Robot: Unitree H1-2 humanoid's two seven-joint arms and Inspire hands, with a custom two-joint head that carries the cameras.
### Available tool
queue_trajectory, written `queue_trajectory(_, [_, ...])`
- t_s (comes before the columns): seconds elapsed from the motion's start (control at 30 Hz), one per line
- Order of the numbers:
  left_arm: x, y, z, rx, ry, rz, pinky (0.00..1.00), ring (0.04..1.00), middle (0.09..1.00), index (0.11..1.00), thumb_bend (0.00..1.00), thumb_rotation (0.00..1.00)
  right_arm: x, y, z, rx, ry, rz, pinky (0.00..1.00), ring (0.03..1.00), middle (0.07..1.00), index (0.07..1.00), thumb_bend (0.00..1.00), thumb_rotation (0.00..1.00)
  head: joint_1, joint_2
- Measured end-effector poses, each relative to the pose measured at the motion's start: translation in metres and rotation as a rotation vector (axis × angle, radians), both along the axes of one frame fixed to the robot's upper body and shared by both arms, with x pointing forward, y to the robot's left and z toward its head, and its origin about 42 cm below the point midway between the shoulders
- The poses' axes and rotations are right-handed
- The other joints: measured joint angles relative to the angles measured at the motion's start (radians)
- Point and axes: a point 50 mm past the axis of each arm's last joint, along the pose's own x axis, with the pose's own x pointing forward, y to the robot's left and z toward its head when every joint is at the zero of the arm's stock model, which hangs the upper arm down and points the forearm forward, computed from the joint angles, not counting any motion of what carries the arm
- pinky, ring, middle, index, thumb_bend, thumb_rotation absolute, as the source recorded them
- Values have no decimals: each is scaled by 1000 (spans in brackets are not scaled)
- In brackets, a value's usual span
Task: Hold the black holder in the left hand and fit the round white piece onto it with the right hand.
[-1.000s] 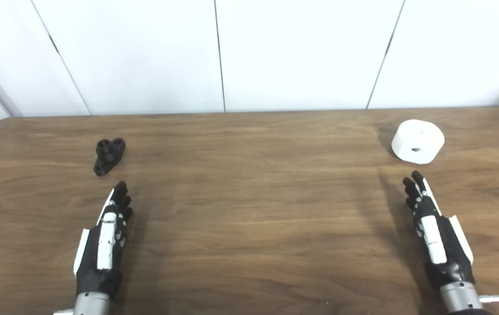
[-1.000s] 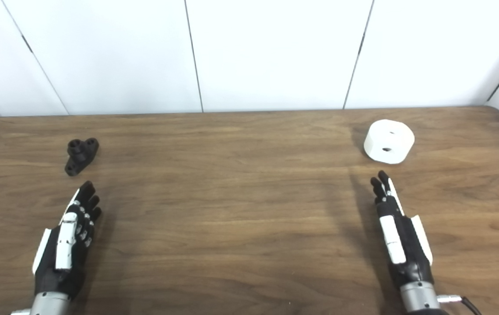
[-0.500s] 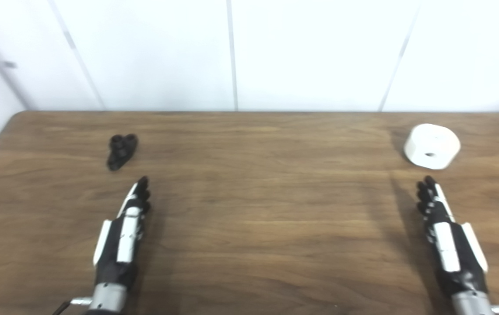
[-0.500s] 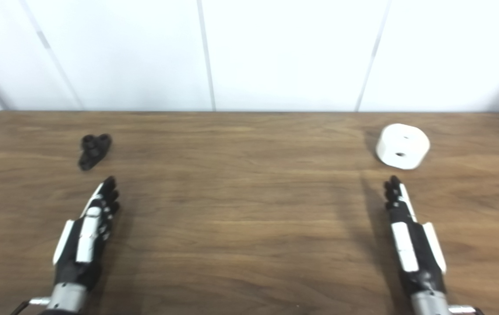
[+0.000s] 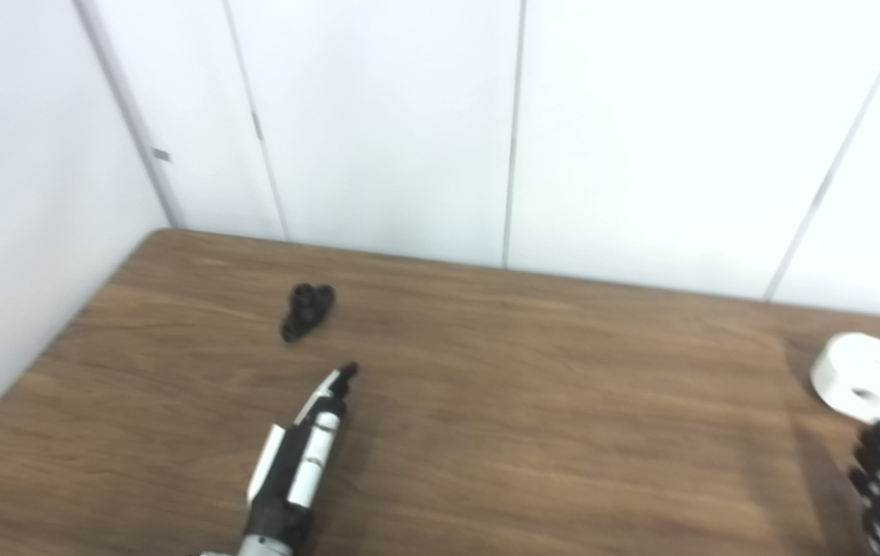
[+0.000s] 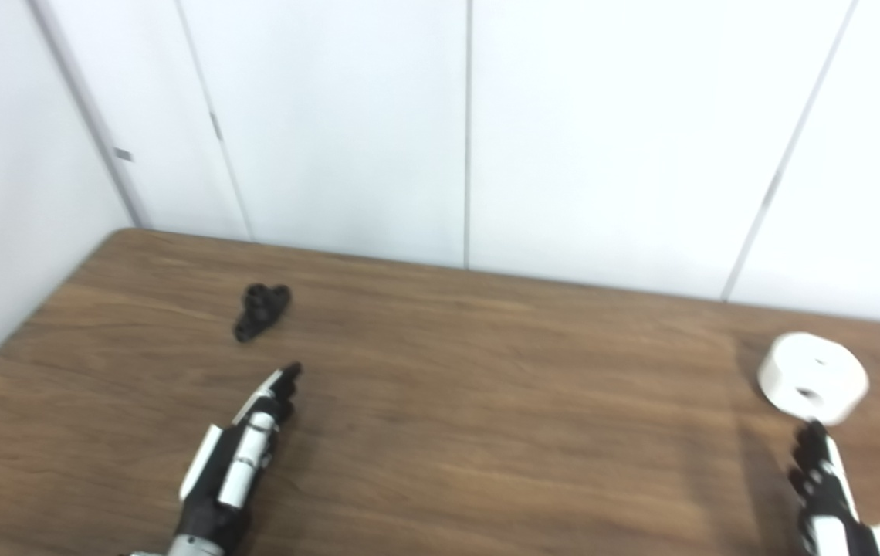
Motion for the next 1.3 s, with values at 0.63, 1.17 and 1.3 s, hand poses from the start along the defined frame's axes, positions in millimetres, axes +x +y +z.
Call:
queue_trajectory(0.63, [2, -6, 0, 68, 8, 14, 995, 996, 990, 945, 477, 528, 5, -3, 1, -51, -22, -26, 979, 924, 917, 955, 586, 1000, -1, 18])
queue_trajectory(1.17, [6, 11, 29, 343, 79, 212, 975, 979, 959, 908, 718, 419, 4, -3, 1, -66, -18, -22, 1000, 953, 946, 963, 696, 1000, -15, 44])
queue_trajectory(1.3, [19, 26, 49, 449, 75, 296, 999, 1000, 956, 889, 671, 359, 2, -3, 0, -92, -11, -23, 1000, 950, 947, 964, 692, 1000, -20, 44])
